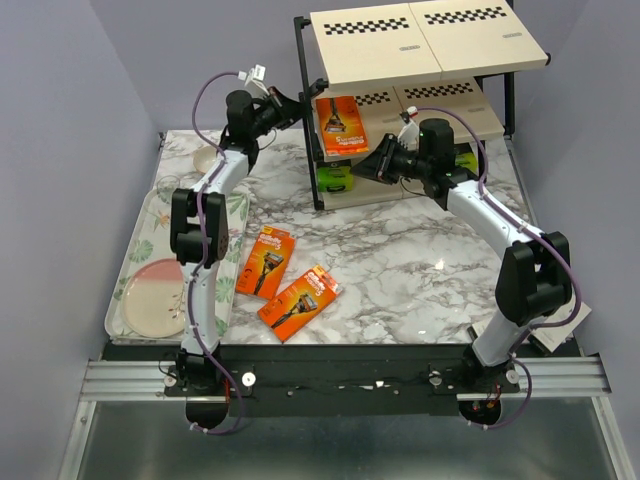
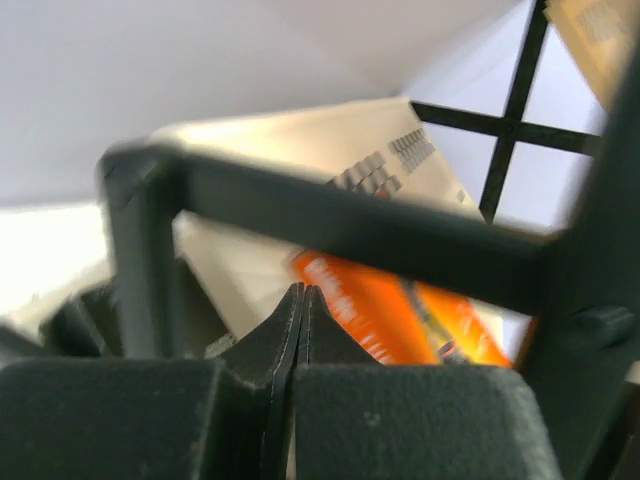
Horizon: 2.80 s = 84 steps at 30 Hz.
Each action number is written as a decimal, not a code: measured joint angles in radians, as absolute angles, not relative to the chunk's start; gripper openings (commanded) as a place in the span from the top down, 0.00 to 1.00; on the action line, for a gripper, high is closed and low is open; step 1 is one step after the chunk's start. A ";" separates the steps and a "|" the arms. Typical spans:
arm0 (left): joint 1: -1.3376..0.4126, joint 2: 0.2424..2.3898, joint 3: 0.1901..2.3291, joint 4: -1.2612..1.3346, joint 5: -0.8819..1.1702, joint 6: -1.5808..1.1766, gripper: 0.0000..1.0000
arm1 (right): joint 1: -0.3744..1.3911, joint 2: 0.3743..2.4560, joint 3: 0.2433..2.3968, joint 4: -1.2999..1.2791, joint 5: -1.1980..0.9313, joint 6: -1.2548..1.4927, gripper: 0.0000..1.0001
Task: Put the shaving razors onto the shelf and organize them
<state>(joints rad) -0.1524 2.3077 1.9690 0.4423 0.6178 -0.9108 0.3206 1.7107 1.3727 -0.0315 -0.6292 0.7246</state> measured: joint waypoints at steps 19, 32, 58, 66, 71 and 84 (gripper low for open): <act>0.034 1.914 1.457 0.409 0.630 -0.912 0.86 | 0.321 1.886 1.587 -0.025 -0.618 0.748 0.73; 0.022 1.515 1.057 -0.023 0.718 -0.589 0.39 | 0.320 1.424 1.111 -0.086 -0.630 0.594 0.30; 0.070 1.096 0.556 -0.197 0.785 -0.659 0.07 | 0.487 1.869 0.960 -0.099 -0.780 0.416 0.53; 0.126 1.055 0.528 -0.159 0.800 -0.682 0.09 | 0.526 1.980 1.074 -0.098 -0.848 0.398 0.54; 0.136 1.055 0.523 -0.159 0.800 -0.688 0.10 | 0.541 1.990 1.081 -0.099 -0.867 0.384 0.61; 0.095 1.153 0.542 -0.094 0.805 -0.739 0.12 | 0.553 2.003 1.078 -0.075 -0.867 0.383 0.60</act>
<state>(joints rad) 0.0952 1.1530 0.5419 -0.0944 0.8047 -0.7387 0.5533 2.0033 1.0779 -0.0750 -0.8665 0.3832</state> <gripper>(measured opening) 0.891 0.280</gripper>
